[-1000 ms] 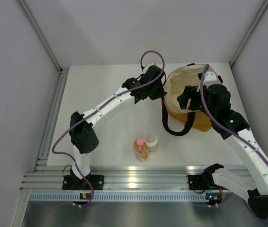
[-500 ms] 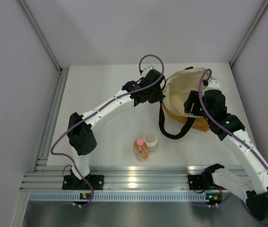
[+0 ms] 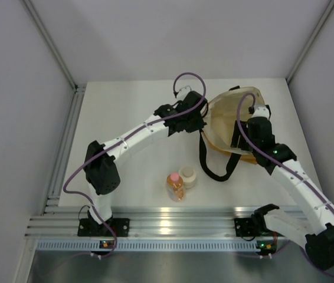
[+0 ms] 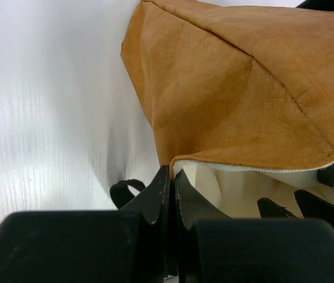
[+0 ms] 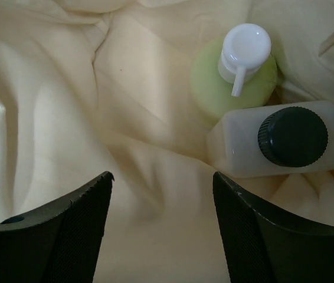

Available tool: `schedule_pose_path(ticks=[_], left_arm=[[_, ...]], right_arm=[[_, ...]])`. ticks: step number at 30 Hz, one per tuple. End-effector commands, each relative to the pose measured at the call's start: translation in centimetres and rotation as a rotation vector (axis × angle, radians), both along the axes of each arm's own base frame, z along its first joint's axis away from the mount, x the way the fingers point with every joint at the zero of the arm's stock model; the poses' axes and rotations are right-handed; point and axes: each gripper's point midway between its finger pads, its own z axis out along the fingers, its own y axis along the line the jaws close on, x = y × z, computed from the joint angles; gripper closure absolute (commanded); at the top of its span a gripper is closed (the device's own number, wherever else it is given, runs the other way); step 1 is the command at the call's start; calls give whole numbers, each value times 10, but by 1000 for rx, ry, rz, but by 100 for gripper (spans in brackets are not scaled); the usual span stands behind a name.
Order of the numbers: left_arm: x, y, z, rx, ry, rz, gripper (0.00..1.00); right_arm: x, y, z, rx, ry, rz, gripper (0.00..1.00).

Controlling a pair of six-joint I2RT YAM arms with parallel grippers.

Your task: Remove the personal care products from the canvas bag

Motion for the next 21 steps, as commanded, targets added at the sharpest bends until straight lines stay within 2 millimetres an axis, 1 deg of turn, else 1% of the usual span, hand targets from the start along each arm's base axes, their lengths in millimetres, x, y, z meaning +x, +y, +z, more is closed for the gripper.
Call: schedule_pose_path(ticks=[1,3,4,6,7,9,12,13,15,16,17,19,21], left_arm=[[-3,7,14,-7,-36,27,100],[-6,5,11,-1,-33,24,100],[-6,4,9,6,-34,26,100],[-10,2,5,18,-34,22,100],[-11,2,2,28,-35,21,100],[-13,1,0,36,-35,18,100],[-14,2,-1,39,-40,31,100],[-14,3,-1,42,-43,45,100],[-17,4,-1,42,-48,55,100],[-17,4,1,44,-55,61,100],[-17,5,1,52,-65,72,100],[-20,5,-1,52,-66,87,100],[-20,4,-3,57,-70,101,100]], right_arm=[[5,-18,-2,-53,-7,-50,32],[9,-18,-5,-55,-16,-44,32],[8,-17,-13,-59,3,-36,32],[11,-17,-16,-56,3,-36,31],[12,-16,-16,-48,3,-35,31],[14,-14,-12,-31,-15,-27,30],[19,-8,2,-13,-41,3,28],[21,-5,11,-3,-59,20,28],[22,-3,21,2,-82,40,27],[22,-3,32,16,-110,48,25],[21,-1,37,27,-121,66,23],[20,-3,51,55,-154,70,21],[20,-5,58,102,-165,57,21]])
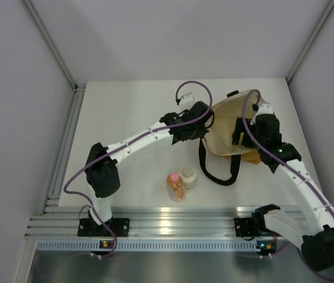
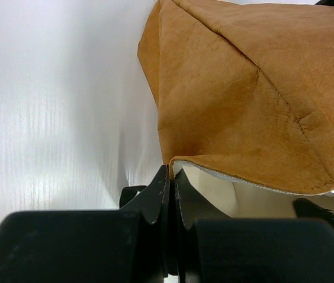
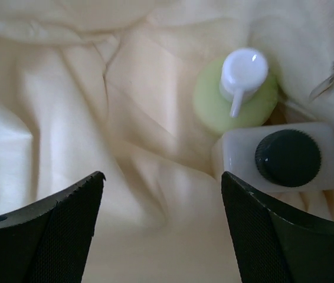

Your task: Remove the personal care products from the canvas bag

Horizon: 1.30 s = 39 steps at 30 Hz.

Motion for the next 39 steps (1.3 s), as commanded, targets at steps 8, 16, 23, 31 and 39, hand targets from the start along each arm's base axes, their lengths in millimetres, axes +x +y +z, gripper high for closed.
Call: schedule_pose_path(ticks=[8,16,23,31,39], left_arm=[[1,-8,22,-33,-65,53,100],[3,-14,24,-28,-77,47,100],[0,-20,17,-27,-54,11,100],[0,-22,18,-29,-53,4,100],[-2,-24,20,-37,-50,-3,100]], right_arm=[[-4,-8,72,81,-186,28,21],[-7,-43,35,2,-107,-111,25],[33,-51,49,-74,-78,-124,31],[65,-58,57,-142,-63,-124,34],[86,-57,28,-198,3,-53,38]])
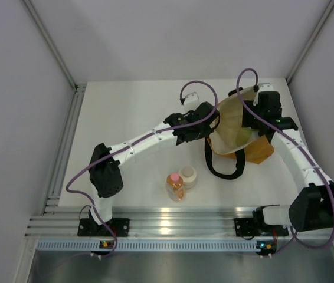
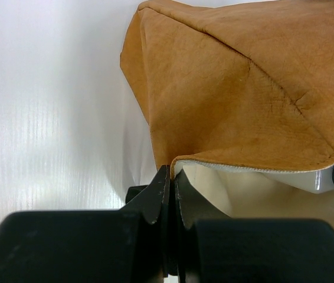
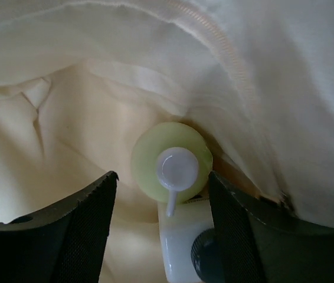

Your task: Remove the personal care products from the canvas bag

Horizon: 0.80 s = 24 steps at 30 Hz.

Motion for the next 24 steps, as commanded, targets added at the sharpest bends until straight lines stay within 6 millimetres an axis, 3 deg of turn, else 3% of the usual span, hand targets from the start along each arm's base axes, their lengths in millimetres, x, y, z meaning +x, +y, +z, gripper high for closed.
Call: schedule_pose_path(ticks=[1,13,21,24], left_arm=[[1,-7,8,-22,-13,-10,100],[1,-7,8,-17,-14,-16,100],[2,-6,12,-12,-27,-18,100],[2,-6,14,-15,-30,-19,100]], right_arm=[[20,-8,10,-25,-37,9,38],[38,-19,-14,-46,39,46,42],[42,-13,-35,-23,95,93,43],[41,-13,-42,-31,114,103,51]])
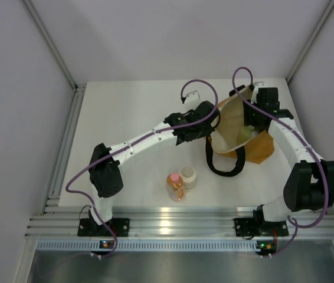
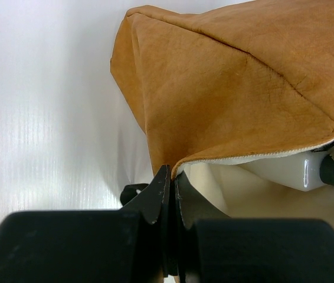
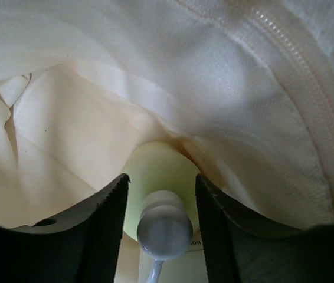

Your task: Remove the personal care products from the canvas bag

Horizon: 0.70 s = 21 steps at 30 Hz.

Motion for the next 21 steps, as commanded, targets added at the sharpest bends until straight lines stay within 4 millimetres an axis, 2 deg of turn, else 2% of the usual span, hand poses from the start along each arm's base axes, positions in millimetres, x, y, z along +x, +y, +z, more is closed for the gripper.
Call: schedule_pose_path(ticks=[1,2,4,6,7,9,13,17,21], left_arm=[[2,0,8,6,-16,-5,100],[1,-1,8,6,-17,-5,100],[2,-1,10,4,-20,-5,100],[2,-2,12,2,-23,-8,100],[3,-3,13,-2,-26,-8,100],[4,-5,14,-4,-27,-10,100],[4,-8,12,-8,-20,-11,100],[5,-7,12,-7,-23,-3,100],[9,-2,17,-2,-46,23,100]], right_arm=[[9,-5,0,4,-10,9,53],[8,-4,-1,7,-8,14,60],[8,-3,1,11,-8,14,69],[7,0,8,22,-24,27,82],[6,1,11,25,-30,29,92],[5,2,21,32,-56,34,100],[3,5,40,50,-108,34,100],[2,16,71,104,-183,64,100],[2,24,85,126,-215,78,100]])
